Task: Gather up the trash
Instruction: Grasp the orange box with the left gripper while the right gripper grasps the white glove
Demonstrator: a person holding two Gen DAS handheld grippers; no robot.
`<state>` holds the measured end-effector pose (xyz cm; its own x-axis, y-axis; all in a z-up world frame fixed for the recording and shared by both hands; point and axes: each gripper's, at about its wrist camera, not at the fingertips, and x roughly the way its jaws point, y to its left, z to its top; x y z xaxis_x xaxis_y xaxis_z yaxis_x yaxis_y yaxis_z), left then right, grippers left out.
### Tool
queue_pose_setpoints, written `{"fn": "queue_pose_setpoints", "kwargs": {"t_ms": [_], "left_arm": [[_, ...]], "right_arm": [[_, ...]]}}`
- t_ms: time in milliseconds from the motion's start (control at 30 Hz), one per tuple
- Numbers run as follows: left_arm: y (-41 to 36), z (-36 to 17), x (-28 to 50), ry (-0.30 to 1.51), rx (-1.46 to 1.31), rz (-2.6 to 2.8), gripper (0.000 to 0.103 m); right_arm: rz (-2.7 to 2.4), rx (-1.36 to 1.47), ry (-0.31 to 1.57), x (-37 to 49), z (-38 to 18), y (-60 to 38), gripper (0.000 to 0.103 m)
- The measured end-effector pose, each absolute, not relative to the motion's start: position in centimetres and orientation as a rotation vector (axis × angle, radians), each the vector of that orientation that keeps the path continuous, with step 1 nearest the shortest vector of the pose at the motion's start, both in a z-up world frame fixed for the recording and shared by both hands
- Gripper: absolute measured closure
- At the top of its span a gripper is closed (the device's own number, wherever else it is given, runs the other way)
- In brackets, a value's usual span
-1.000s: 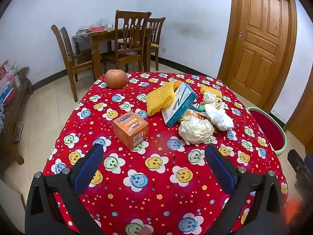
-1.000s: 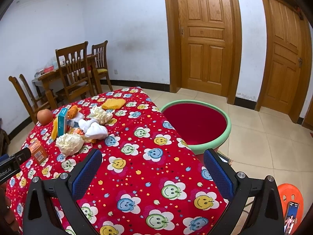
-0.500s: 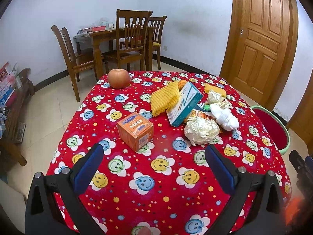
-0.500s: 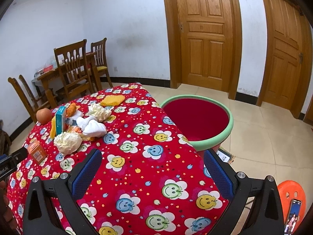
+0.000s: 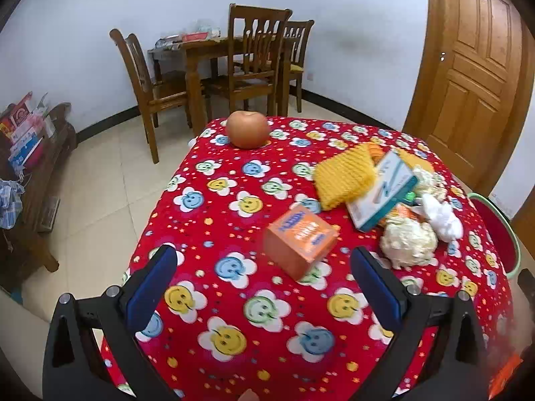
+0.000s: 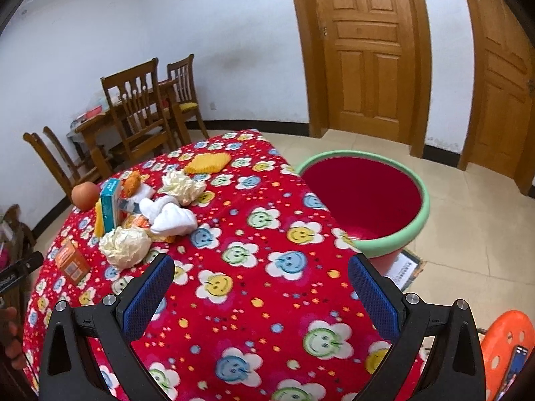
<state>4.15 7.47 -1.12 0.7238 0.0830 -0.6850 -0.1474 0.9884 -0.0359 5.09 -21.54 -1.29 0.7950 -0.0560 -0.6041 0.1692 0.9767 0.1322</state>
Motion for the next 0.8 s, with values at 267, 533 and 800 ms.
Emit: {"fn": "queue_pose_setpoints", "kwargs": {"t_ms": [267,533,800], "left_arm": [[8.1,-2.9,6.7,0.805,-0.062,0.077,0.002],[7.3,-4.8,9.2,0.855,-0.01,0.002,0.007],[7.6,-5.9,10.5,0.879,-0.073,-0.093,0.029]], "right_arm": [[-0.094,0.164,0.657,7.4,-1.3,-19.9,0.0],[-0.089,0.145,0.694,10.0,-2.1,-18.3,0.0],[-0.129,0.089,0.698,12.2,-2.6,-16.6,0.0]]}}
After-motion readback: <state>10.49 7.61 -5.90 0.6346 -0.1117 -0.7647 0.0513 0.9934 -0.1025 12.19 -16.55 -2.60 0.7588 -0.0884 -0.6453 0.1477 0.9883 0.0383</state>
